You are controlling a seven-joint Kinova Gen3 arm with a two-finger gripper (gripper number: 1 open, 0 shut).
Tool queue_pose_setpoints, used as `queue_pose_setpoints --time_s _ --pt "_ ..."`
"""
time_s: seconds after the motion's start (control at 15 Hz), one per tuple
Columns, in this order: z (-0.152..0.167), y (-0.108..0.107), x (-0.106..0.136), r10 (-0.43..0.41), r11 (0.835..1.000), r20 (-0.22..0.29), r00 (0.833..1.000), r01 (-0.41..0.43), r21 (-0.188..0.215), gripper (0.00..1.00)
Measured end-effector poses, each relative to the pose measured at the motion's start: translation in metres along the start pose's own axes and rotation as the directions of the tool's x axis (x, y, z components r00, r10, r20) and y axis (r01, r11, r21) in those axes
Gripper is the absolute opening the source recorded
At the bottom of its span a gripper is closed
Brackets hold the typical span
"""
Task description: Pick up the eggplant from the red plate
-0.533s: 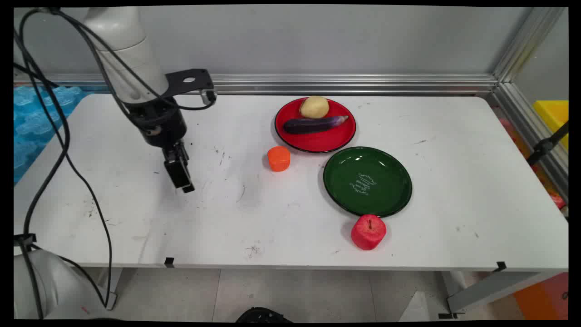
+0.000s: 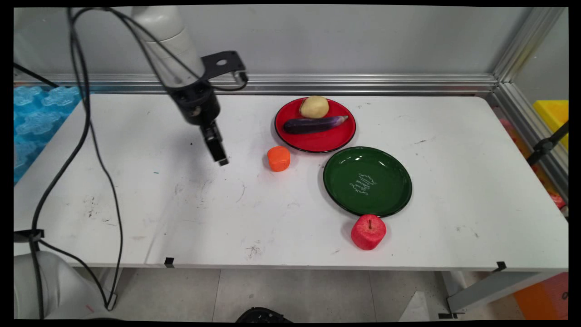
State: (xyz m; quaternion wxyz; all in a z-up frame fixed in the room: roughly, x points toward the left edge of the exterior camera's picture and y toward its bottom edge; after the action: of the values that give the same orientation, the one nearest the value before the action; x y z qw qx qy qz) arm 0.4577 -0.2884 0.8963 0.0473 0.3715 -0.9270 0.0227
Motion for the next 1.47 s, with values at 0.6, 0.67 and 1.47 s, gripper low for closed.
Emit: queue_pose_setpoints --time_s 0.6,0.67,1.47 --pt "0.015 -0.035 0.062 0.054 0.997 -0.094 0.994 -0.049 0.053 1.0" --pt "0.017 -0.037 0.065 0.058 0.997 -0.099 0.993 -0.052 0.055 1.0" --pt "0.054 -0.069 0.104 0.109 0.992 -0.191 0.976 -0.093 0.089 1.0"
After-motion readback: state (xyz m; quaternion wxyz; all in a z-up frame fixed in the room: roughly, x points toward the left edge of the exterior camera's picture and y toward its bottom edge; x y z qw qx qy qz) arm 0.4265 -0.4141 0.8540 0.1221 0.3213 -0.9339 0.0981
